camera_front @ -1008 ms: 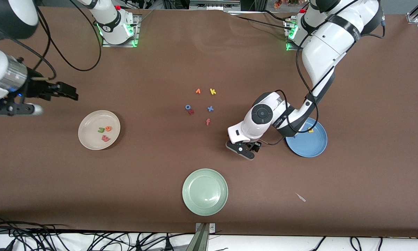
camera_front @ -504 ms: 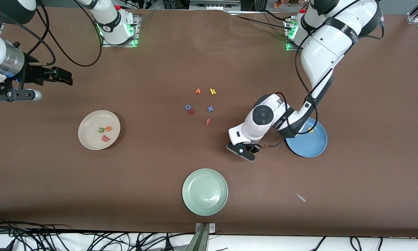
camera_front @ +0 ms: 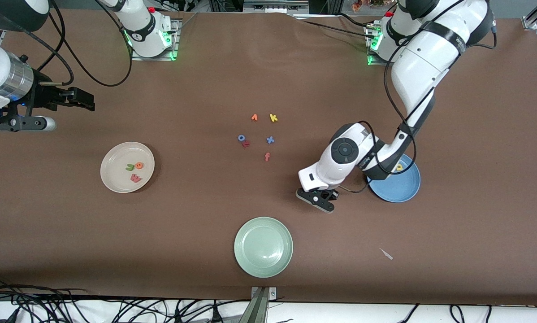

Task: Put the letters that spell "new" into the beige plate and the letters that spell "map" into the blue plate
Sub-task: 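Carry the teal p onto the blue plate and open the left gripper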

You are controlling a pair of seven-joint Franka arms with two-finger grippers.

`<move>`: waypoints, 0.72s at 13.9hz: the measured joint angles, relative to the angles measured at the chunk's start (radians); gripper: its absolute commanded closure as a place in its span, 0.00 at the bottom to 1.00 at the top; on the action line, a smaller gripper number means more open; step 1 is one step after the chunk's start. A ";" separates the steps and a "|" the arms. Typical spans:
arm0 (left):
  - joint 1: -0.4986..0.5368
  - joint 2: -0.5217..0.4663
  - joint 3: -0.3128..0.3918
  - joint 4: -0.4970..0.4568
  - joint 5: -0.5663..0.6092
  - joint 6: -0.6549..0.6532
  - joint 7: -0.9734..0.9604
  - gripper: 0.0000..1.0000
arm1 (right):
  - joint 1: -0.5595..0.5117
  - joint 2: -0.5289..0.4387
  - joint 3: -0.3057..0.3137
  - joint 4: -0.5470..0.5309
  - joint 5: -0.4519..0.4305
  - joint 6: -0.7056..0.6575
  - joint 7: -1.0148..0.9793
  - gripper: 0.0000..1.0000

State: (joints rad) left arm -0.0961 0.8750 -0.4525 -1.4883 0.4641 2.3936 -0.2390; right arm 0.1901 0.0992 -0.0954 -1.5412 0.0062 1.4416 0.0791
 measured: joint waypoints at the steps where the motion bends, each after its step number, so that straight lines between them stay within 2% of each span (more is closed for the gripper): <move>1: 0.020 -0.017 -0.003 0.003 0.000 -0.032 0.029 1.00 | 0.000 0.000 0.000 0.000 0.000 0.000 0.001 0.00; 4: 0.118 -0.072 -0.043 0.004 0.000 -0.191 0.175 1.00 | -0.001 0.000 -0.001 0.000 0.000 0.000 0.001 0.00; 7: 0.284 -0.101 -0.126 0.001 0.000 -0.381 0.364 1.00 | -0.002 0.000 -0.007 0.001 0.000 0.003 0.001 0.00; 10: 0.427 -0.107 -0.186 -0.076 0.000 -0.447 0.429 0.97 | -0.003 0.001 -0.025 0.001 0.000 0.006 0.001 0.00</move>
State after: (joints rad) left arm 0.3309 0.7677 -0.6389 -1.5643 0.4641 1.9468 0.1896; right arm 0.1871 0.1006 -0.1204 -1.5407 0.0058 1.4476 0.0799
